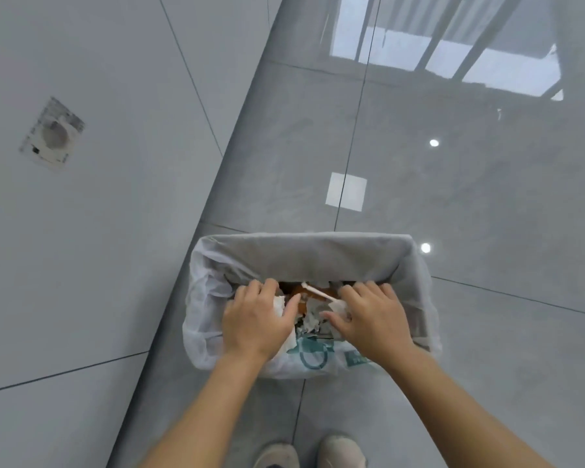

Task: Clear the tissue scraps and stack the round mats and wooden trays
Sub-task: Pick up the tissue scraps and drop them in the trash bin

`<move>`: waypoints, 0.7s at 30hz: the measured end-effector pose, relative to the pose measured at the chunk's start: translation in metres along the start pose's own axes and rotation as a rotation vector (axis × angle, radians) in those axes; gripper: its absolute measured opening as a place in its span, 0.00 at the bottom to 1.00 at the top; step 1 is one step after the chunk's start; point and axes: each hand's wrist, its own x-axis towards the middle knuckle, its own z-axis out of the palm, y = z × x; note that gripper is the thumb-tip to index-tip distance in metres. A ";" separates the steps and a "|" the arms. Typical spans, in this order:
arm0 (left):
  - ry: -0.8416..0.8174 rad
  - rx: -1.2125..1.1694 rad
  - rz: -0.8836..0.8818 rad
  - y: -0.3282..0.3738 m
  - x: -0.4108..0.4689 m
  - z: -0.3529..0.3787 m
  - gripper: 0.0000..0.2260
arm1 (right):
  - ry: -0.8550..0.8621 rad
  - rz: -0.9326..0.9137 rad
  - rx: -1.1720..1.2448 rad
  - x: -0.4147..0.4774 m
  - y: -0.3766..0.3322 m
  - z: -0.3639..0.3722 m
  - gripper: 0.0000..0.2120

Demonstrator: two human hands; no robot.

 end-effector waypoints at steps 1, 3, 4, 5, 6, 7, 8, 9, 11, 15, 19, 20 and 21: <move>-0.024 0.035 -0.007 0.000 -0.002 0.000 0.30 | -0.038 0.012 -0.041 -0.002 0.000 0.000 0.27; -0.054 0.084 -0.003 -0.002 -0.001 0.000 0.37 | -0.045 0.044 -0.090 -0.001 0.007 -0.001 0.36; -0.042 0.083 0.018 -0.002 0.000 -0.001 0.37 | -0.043 0.059 -0.081 0.000 0.008 -0.005 0.38; -0.021 0.078 0.051 -0.001 -0.002 -0.006 0.37 | -0.062 0.081 -0.068 -0.002 0.007 -0.012 0.39; 0.005 0.063 0.088 0.002 -0.009 -0.016 0.37 | -0.063 0.095 -0.053 -0.006 0.004 -0.024 0.39; 0.033 0.043 0.117 0.006 -0.016 -0.028 0.36 | -0.059 0.104 -0.039 -0.011 0.000 -0.038 0.39; 0.058 0.036 0.139 0.010 -0.024 -0.042 0.36 | -0.046 0.108 -0.039 -0.016 -0.004 -0.055 0.40; 0.074 0.035 0.152 0.014 -0.030 -0.055 0.36 | -0.043 0.110 -0.040 -0.019 -0.007 -0.070 0.40; 0.090 0.027 0.162 0.025 -0.043 -0.087 0.35 | -0.032 0.112 -0.033 -0.025 -0.015 -0.106 0.41; 0.119 0.030 0.166 0.049 -0.075 -0.158 0.35 | 0.006 0.101 -0.025 -0.042 -0.040 -0.186 0.40; 0.157 0.039 0.171 0.072 -0.109 -0.236 0.35 | 0.055 0.103 -0.017 -0.061 -0.066 -0.267 0.39; 0.165 0.042 0.180 0.076 -0.115 -0.248 0.34 | 0.063 0.098 -0.019 -0.065 -0.070 -0.280 0.39; 0.169 0.046 0.178 0.081 -0.122 -0.262 0.34 | 0.066 0.103 -0.018 -0.070 -0.074 -0.294 0.38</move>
